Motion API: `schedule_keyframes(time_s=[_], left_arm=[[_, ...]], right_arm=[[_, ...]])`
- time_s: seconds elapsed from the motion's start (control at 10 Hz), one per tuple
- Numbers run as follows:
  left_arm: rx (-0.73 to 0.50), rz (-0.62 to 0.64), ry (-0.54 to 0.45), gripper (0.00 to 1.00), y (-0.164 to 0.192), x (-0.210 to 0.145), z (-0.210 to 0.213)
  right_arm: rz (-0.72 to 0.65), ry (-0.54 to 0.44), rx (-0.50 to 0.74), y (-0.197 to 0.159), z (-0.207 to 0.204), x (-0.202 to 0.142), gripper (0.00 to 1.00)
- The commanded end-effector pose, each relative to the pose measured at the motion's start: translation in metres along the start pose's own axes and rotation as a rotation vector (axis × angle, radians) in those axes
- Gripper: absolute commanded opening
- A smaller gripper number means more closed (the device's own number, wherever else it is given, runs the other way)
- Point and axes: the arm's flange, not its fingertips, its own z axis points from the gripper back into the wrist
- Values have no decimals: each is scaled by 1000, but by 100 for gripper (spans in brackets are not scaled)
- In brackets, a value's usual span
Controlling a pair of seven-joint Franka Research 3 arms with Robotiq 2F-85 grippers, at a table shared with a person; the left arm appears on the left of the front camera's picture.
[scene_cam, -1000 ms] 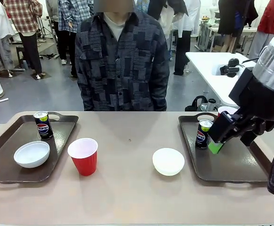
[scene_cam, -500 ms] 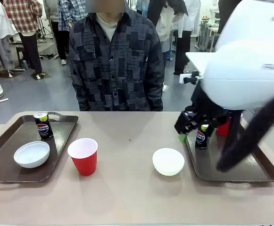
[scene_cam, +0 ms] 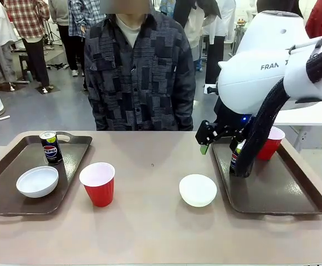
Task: Prepare tableware on both trays.
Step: Pick up a Picnic Bowl from the table and place it on a Handle tray.
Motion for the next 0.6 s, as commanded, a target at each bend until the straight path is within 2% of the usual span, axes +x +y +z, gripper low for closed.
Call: schedule_keyframes(time_s=[0.0,0.1,0.3,0.5], left_arm=[[6,-2,-14,100,-1,-3,-2],[6,-2,-14,100,-1,-3,-2],[6,-2,-14,100,-1,-3,-2],[6,-2,-14,100,-1,-3,-2]], right_arm=[[14,-3,-8,1,1,-8,100],[0,0,0,0,0,0,100],[-156,-9,-15,-5,-30,-10,100],[-227,-18,-63,-11,-60,-16,100]])
